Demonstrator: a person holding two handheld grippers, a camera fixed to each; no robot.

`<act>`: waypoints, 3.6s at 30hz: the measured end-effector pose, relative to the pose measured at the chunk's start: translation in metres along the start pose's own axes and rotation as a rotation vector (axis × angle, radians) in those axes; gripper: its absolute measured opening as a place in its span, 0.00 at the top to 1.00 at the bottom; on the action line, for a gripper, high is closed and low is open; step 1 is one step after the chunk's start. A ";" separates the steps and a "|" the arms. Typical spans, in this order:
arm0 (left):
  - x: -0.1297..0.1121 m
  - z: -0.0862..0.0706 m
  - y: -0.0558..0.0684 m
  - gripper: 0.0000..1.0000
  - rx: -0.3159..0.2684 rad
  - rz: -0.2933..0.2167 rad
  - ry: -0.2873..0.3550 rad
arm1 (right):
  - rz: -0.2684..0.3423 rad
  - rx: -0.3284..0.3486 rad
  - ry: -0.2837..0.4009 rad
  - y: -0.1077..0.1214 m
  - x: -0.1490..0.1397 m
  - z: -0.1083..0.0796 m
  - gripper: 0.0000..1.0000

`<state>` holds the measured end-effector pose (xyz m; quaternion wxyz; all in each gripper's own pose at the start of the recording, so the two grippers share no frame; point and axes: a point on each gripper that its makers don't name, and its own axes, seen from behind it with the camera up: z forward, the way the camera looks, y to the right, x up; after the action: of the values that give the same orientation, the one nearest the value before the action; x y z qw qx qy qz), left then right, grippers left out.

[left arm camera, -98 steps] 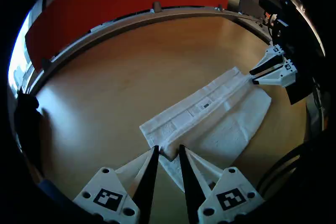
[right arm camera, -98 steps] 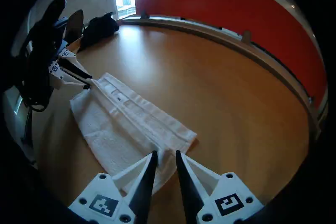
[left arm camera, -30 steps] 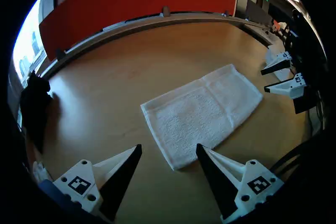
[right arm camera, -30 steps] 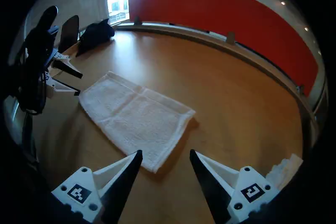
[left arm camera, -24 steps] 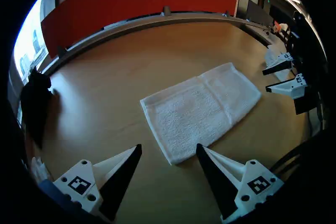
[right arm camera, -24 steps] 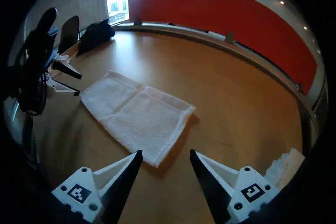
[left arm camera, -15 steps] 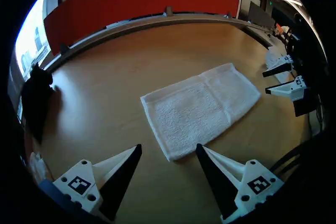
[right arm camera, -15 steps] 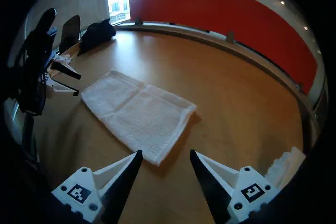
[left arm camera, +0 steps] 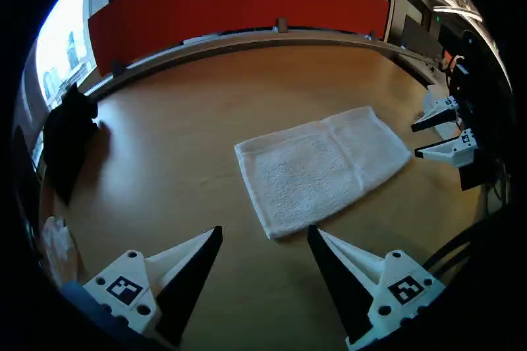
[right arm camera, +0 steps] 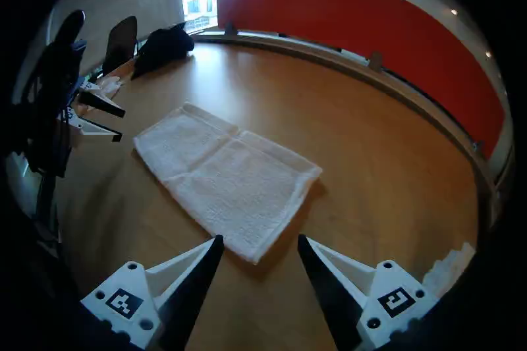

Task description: Fold towel

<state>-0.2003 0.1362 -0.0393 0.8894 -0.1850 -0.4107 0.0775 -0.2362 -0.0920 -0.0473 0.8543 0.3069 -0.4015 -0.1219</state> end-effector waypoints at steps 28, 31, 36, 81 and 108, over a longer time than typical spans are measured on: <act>-0.034 -0.050 -0.019 0.04 0.109 -0.117 0.075 | -0.116 0.069 -0.065 -0.004 -0.016 0.014 0.15; -0.037 -0.054 -0.020 0.04 0.115 -0.123 0.080 | -0.126 0.077 -0.073 -0.004 -0.018 0.016 0.18; -0.040 -0.063 -0.021 0.04 0.126 -0.127 0.092 | -0.139 0.088 -0.080 -0.004 -0.021 0.017 0.28; -0.050 -0.088 -0.040 0.04 0.195 -0.155 0.138 | -0.174 0.110 -0.058 -0.005 -0.020 0.016 0.97; -0.051 -0.096 -0.043 0.04 0.203 -0.160 0.145 | -0.199 0.086 0.037 0.001 0.027 -0.015 0.97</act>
<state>-0.1613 0.0568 -0.1155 0.9343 -0.0659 -0.3487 0.0337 -0.2077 -0.0973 -0.0375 0.8312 0.3839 -0.3581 -0.1829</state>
